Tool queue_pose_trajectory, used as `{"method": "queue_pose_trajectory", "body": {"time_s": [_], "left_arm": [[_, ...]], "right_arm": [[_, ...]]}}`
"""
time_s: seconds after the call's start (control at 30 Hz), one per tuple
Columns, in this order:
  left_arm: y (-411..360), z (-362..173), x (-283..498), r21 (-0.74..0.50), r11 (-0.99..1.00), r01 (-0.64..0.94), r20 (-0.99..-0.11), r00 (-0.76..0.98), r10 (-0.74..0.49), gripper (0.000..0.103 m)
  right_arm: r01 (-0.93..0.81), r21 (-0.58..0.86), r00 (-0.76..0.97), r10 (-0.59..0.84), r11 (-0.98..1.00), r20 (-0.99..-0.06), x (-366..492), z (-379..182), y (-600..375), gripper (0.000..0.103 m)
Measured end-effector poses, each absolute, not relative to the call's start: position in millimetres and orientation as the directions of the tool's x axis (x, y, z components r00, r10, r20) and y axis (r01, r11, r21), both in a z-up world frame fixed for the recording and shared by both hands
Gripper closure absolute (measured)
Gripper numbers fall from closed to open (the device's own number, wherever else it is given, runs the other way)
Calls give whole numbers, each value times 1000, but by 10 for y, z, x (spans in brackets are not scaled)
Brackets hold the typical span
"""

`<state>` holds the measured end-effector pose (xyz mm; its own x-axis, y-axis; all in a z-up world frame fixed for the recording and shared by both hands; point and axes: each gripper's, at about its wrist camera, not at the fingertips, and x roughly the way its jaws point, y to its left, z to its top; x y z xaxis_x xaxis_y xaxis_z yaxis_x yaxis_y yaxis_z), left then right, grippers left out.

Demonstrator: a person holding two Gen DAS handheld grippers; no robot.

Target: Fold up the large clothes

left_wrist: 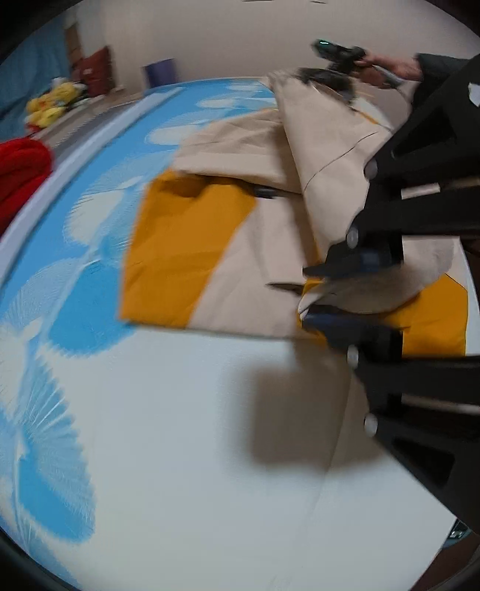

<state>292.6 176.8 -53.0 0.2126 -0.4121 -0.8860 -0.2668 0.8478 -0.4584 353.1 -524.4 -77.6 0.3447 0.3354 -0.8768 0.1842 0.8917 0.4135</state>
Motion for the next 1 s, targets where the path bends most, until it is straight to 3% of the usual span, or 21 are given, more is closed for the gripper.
{"method": "queue_pose_trajectory", "body": {"time_s": [0.03,0.17,0.27,0.37,0.77,1.0], "left_arm": [[1867,-449,2894,-478,831,-286,-874,254,-415,67],[2136,-276,2723,-507,791,-342,-850,349,-394,66],[2154,-322,2591,-472,806,-355,-872,320,-370,66],[2098,-385,2528,-432,829,-355,-896,272,-351,66],[1756,-585,2774,-353,882,-311,-932,205,-300,62],[1512,-731,2933,-266,935,-235,-960,151,-235,62]], "right_arm": [[197,433,358,346,880,-867,3512,-744,-5263,94],[204,411,455,286,888,-843,3364,-493,-5308,82],[233,415,549,233,880,-803,3175,-313,-5435,67],[242,418,545,234,875,-805,3058,-336,-5467,61],[185,334,294,272,924,-916,3302,-971,-5151,58],[94,218,195,197,971,-961,3443,-1195,-4869,58]]}}
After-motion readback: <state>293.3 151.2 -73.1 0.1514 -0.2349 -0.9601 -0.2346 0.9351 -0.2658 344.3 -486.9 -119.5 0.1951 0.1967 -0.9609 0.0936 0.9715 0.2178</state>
